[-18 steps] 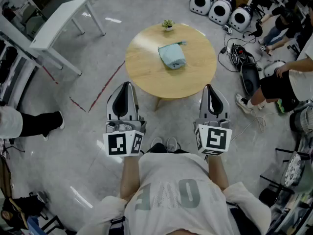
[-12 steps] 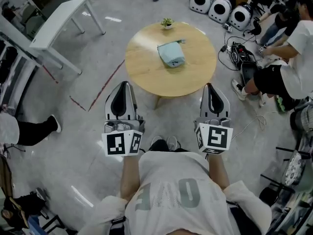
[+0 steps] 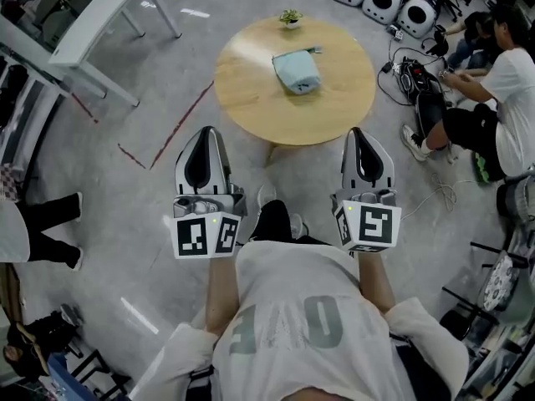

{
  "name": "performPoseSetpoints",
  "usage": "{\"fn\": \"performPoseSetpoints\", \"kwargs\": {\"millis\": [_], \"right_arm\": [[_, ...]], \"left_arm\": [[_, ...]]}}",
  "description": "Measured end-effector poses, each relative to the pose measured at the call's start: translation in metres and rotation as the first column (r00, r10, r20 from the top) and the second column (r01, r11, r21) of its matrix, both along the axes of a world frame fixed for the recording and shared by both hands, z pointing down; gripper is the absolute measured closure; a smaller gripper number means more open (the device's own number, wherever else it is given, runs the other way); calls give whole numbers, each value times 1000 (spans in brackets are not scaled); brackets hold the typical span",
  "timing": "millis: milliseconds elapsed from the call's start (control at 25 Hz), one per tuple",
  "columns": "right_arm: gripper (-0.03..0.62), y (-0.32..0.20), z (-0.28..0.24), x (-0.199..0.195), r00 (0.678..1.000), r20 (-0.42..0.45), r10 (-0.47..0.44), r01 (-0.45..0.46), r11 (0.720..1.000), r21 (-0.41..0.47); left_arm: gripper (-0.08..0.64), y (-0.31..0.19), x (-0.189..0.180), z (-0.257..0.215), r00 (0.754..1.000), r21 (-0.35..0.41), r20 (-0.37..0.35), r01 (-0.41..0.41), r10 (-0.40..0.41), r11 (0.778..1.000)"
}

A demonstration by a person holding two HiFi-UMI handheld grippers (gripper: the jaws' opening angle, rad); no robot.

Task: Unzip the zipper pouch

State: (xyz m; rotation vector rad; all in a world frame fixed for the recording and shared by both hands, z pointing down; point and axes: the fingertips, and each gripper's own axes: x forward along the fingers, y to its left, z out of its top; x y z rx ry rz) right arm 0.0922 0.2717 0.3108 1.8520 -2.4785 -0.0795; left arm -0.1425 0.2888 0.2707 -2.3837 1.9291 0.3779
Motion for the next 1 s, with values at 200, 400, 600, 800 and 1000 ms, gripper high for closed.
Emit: {"fn": "performPoseSetpoints", "kwargs": {"millis": [200, 400, 600, 800, 1000], "right_arm": [[563, -16, 6, -15, 1000, -22, -21, 21, 1000, -11], [563, -45, 13, -22, 999, -34, -8, 7, 1000, -13], [563, -95, 15, -13, 998, -48, 34, -35, 999, -22], [563, -157, 7, -7, 995, -61, 81, -82, 997, -5], [563, -220, 2, -11, 991, -65, 116, -116, 993, -6]], "left_arm": [[531, -12, -7, 7, 1000, -2, -27, -10, 9, 1000], [531, -54, -11, 16, 998, -1, -62, -29, 29, 1000], [531, -113, -10, 14, 995, 12, -80, -61, 62, 998], [531, -187, -8, 13, 988, 23, -105, -110, 112, 994], [531, -260, -7, 13, 980, 12, -122, -156, 156, 988]]}}
